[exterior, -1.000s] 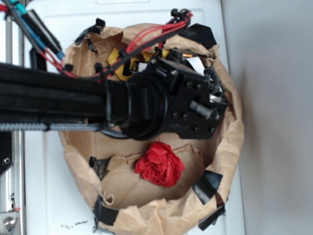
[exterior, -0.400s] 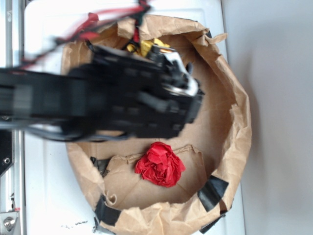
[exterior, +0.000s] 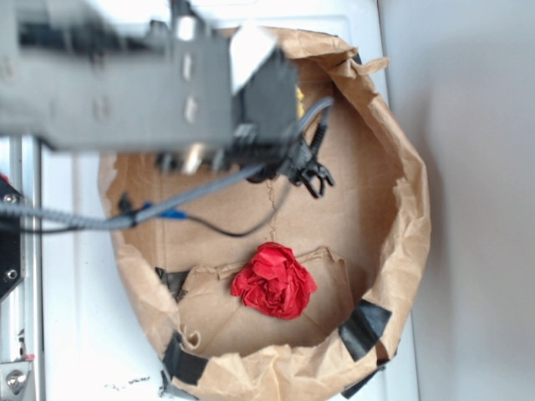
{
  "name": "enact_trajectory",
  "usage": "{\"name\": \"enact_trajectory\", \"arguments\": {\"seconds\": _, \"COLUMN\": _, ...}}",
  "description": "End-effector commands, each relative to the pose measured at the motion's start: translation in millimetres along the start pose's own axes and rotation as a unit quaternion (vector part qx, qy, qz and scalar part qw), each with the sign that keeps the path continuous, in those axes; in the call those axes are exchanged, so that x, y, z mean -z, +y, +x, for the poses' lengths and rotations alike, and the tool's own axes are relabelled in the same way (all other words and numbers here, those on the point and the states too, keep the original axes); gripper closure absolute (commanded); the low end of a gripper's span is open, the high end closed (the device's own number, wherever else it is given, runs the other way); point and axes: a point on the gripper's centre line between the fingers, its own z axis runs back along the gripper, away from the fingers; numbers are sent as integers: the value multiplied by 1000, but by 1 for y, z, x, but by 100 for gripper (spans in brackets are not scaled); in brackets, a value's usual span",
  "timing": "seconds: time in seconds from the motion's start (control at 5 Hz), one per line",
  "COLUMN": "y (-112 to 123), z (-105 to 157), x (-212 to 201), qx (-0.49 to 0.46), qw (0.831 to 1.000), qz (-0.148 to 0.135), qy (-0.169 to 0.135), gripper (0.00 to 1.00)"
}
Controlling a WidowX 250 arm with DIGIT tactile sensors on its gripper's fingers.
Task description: Grab the yellow cloth.
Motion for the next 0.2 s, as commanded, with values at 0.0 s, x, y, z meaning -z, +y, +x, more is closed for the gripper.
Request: {"name": "enact_trajectory", "arguments": {"seconds": 0.0, "y": -5, "z": 15, "x": -31, "qx": 148, "qw": 987, "qz": 24, "qy": 61, "gripper": 100}}
